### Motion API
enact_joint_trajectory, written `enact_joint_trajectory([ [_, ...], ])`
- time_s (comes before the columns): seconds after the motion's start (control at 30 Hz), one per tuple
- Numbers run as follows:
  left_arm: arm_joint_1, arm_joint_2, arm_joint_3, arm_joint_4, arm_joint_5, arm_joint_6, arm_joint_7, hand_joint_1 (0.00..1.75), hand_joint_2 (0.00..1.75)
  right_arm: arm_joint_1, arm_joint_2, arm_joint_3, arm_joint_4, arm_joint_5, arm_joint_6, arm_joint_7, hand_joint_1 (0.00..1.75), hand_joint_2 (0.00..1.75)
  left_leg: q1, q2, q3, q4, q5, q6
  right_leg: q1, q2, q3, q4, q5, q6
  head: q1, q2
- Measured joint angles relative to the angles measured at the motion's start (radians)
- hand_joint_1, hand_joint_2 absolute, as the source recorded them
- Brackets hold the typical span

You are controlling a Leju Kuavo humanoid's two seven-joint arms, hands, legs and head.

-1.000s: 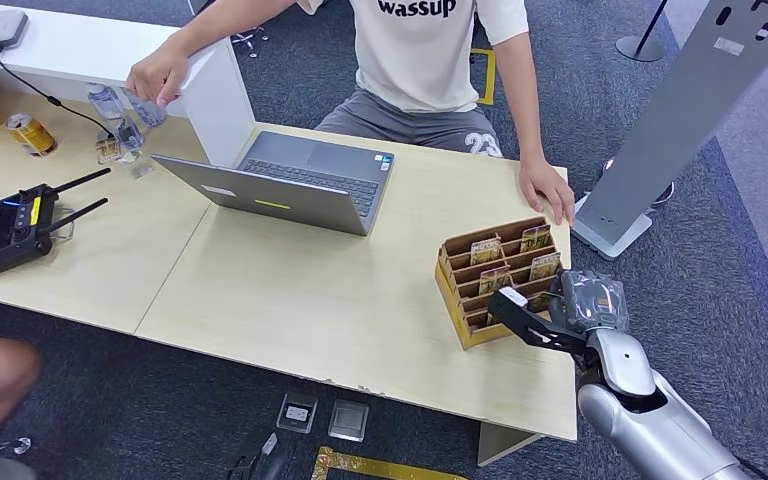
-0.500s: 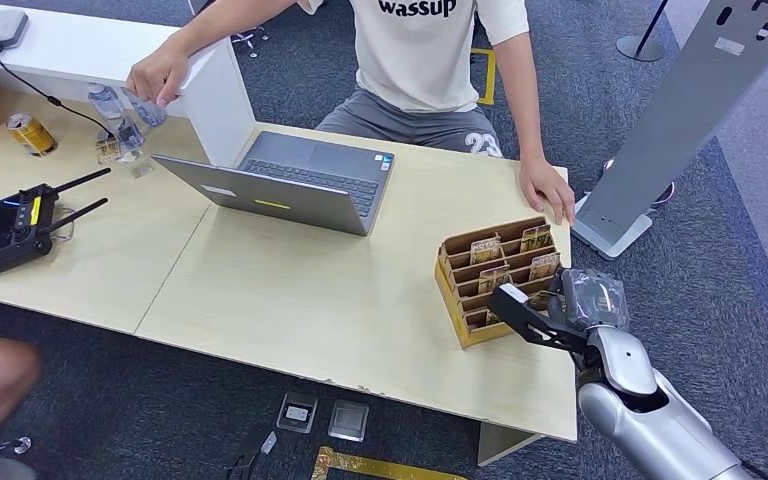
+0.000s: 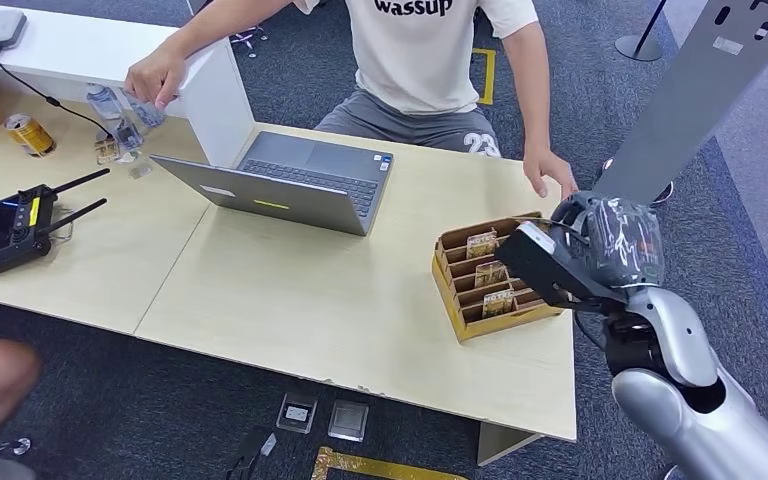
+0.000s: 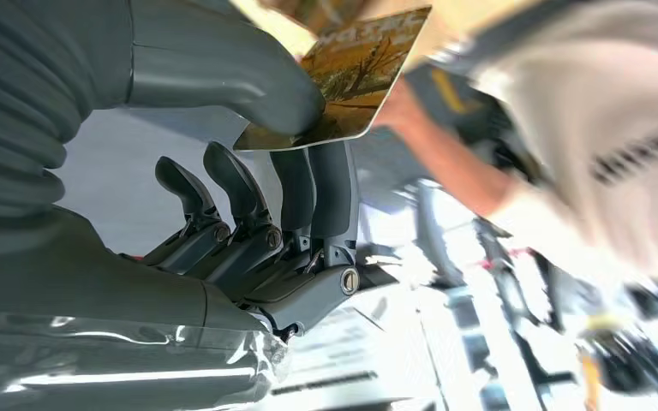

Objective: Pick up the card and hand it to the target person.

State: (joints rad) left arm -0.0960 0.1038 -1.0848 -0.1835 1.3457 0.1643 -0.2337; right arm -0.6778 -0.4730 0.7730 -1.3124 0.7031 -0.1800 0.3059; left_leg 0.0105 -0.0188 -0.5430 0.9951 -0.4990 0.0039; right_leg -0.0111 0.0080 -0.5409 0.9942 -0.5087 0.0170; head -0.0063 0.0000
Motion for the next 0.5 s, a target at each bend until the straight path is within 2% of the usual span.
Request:
enact_joint_trajectory([
  [0.1, -0.001, 0.000, 0.000, 0.000, -0.007, -0.007, -0.005, 0.00, 1.75, -0.008, 0.017, -0.006, -0.036, -0.005, -0.064, -0.062, 1.54, 1.75, 0.000, 0.000, 0.000, 0.000, 0.000, 0.000, 0.000, 0.000, 0.000, 0.000, 0.000, 0.000, 0.000, 0.000],
  [0.23, -0.003, 0.000, 0.000, 0.000, -0.017, -0.008, -0.007, 0.00, 1.75, -0.015, 0.066, -0.006, -0.031, -0.003, -0.162, -0.154, 1.54, 1.75, 0.000, 0.000, 0.000, 0.000, 0.000, 0.000, 0.000, 0.000, 0.000, 0.001, 0.000, 0.000, 0.000, 0.000],
  [0.5, -0.008, -0.002, -0.002, 0.000, -0.029, -0.008, 0.003, 0.00, 1.75, -0.045, 0.188, 0.002, 0.133, -0.007, -0.328, -0.285, 1.54, 1.75, 0.000, 0.000, 0.000, 0.000, 0.000, 0.000, 0.000, 0.000, 0.000, 0.001, 0.000, 0.000, 0.000, 0.000],
])
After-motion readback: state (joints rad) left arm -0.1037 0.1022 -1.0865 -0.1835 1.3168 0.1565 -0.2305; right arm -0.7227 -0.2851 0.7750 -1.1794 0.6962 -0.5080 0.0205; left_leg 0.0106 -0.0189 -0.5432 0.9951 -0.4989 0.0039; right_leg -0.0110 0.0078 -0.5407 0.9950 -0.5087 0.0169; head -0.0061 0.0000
